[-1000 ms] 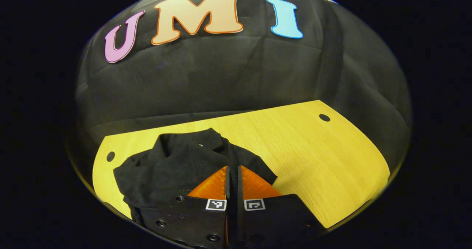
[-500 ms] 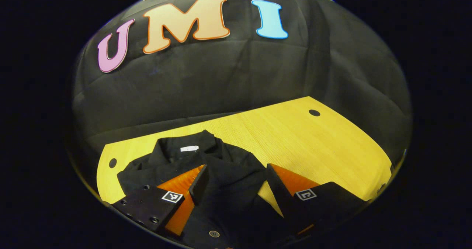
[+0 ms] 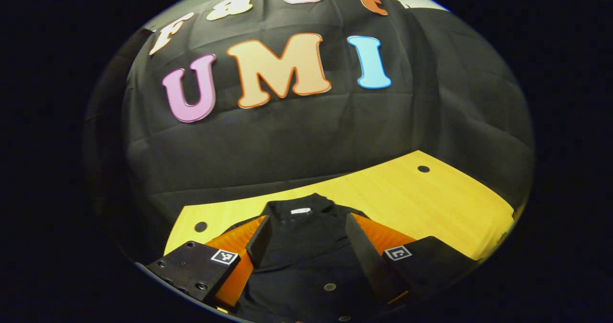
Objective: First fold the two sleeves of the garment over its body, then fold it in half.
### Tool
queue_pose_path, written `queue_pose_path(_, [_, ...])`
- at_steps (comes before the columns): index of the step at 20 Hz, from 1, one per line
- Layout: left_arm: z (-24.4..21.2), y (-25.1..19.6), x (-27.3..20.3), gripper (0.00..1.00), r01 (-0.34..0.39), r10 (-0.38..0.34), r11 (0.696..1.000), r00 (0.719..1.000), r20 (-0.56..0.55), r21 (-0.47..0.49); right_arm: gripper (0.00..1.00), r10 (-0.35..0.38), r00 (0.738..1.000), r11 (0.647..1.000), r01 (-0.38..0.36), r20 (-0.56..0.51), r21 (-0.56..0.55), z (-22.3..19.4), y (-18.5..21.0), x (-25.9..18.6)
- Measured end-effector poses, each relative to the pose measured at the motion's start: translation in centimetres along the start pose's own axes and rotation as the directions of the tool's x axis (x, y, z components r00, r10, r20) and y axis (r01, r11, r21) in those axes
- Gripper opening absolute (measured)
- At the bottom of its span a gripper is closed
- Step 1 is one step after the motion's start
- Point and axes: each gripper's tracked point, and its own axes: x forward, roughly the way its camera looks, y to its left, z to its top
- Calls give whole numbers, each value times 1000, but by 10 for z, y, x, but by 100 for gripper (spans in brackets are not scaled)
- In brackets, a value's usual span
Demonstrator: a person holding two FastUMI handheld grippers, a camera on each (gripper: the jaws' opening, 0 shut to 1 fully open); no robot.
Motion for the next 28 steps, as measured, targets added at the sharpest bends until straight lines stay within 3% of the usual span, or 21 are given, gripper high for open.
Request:
queue_pose_path(6, [-76,86,-82,95,-140,145,987,987,-63,84,98,53,996,995,-58,-69,-75,-32,30,17])
queue_pose_path(14, [-222,117,-183,95,-233,214,972,930,-297,-28,98,38,983,993,-59,-181,-107,-78,39,42])
queue_pose_path(21, [-303,92,-228,95,-242,181,967,875,-450,-82,98,-29,965,987,-15,-262,-162,-116,33,53])
queue_pose_path(28, [-337,81,-244,96,-212,141,974,844,-517,-80,98,-93,964,965,25,-248,-263,-123,32,55])
